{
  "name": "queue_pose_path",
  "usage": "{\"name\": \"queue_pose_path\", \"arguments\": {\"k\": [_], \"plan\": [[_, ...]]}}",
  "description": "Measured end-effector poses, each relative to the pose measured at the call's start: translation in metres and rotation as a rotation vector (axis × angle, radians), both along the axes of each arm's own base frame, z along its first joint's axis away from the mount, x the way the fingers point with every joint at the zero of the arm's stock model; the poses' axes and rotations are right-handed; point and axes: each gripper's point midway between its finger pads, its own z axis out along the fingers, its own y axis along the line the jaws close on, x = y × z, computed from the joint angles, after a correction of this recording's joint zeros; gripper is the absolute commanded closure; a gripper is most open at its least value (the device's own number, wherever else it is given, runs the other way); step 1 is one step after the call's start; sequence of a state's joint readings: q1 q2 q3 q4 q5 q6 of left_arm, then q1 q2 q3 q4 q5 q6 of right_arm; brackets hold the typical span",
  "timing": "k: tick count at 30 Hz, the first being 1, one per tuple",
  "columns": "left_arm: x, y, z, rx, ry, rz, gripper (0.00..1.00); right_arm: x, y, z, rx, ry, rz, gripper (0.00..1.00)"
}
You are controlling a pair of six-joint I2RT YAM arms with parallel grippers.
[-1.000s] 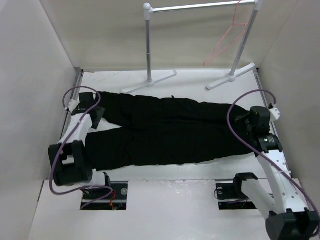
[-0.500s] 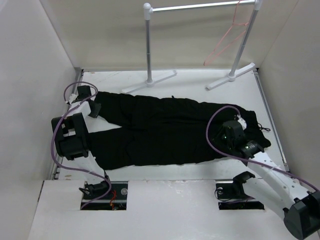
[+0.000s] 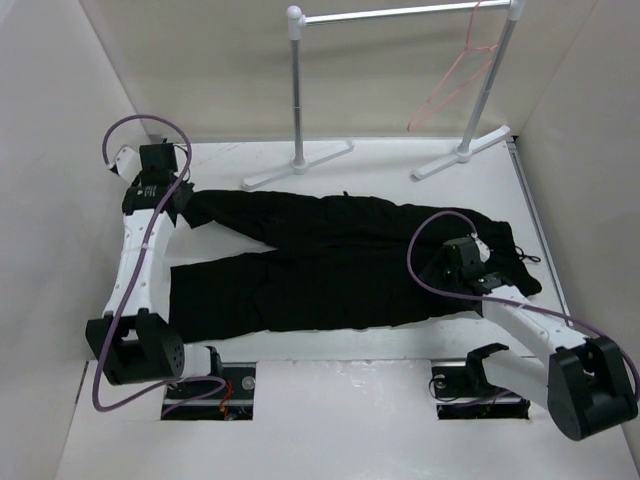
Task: Place the trousers on the hanger
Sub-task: Flatten out the trousers at the center of the board.
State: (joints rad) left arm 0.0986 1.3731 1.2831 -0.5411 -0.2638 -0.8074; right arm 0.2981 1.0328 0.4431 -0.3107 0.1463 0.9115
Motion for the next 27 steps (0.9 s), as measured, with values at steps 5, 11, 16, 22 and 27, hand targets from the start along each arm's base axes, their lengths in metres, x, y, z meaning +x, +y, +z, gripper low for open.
{"name": "queue_pose_path", "arguments": {"k": [5,11,16,22,27], "plan": [[-0.023,0.013,0.002,0.087,0.077,0.025,0.88,0.009,0.009,-0.003,0.018,0.013,0.035,0.34],[-0.059,0.035,-0.067,0.088,0.312,0.078,0.58,0.018,0.013,0.008,0.036,-0.021,0.054,0.32],[-0.059,0.051,-0.084,0.044,0.328,0.121,0.48,0.022,0.012,0.013,0.038,-0.034,0.063,0.45],[-0.010,0.066,-0.095,-0.052,0.252,0.129,0.47,0.028,0.017,0.021,0.046,-0.049,0.092,0.82],[0.069,0.073,-0.119,-0.099,0.231,0.049,0.47,0.030,0.024,0.023,0.052,-0.051,0.119,0.75]]}}
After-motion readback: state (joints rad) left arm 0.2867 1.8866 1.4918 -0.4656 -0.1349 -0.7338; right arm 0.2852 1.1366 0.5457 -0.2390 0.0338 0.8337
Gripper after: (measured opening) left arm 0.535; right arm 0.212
